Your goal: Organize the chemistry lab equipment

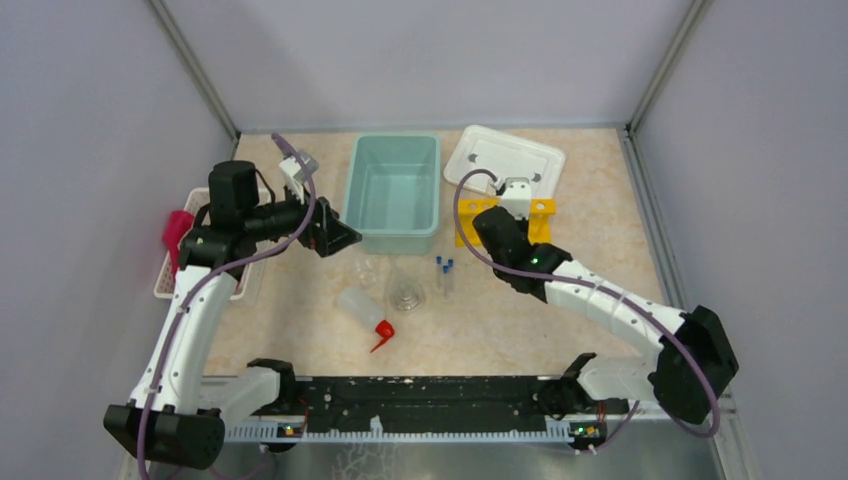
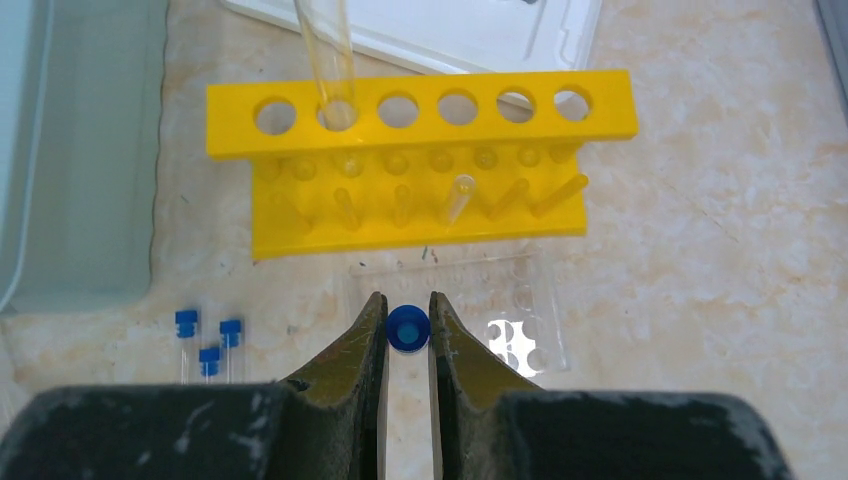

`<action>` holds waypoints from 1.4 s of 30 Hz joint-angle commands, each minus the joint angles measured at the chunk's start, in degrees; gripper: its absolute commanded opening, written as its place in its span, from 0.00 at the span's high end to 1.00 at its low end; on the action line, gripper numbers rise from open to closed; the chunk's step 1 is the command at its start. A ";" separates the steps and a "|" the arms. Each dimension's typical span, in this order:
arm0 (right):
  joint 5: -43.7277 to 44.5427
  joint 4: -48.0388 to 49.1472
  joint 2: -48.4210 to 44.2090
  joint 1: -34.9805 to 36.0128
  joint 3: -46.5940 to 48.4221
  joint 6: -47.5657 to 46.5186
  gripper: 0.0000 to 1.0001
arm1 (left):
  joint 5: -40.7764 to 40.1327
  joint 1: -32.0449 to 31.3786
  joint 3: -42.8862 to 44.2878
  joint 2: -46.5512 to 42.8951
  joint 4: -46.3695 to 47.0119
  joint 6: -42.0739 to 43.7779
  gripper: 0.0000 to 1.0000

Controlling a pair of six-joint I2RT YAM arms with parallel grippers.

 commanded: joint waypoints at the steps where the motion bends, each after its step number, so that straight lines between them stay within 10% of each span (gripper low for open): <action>1: 1.17 9.32 3.88 -0.86 0.56 0.68 1.00 | -0.33 0.25 2.37 0.52 0.63 -0.65 0.01; 42: 2.49 21.35 13.05 -2.34 -5.74 6.17 1.00 | -1.97 0.25 3.26 2.03 1.84 -1.04 0.01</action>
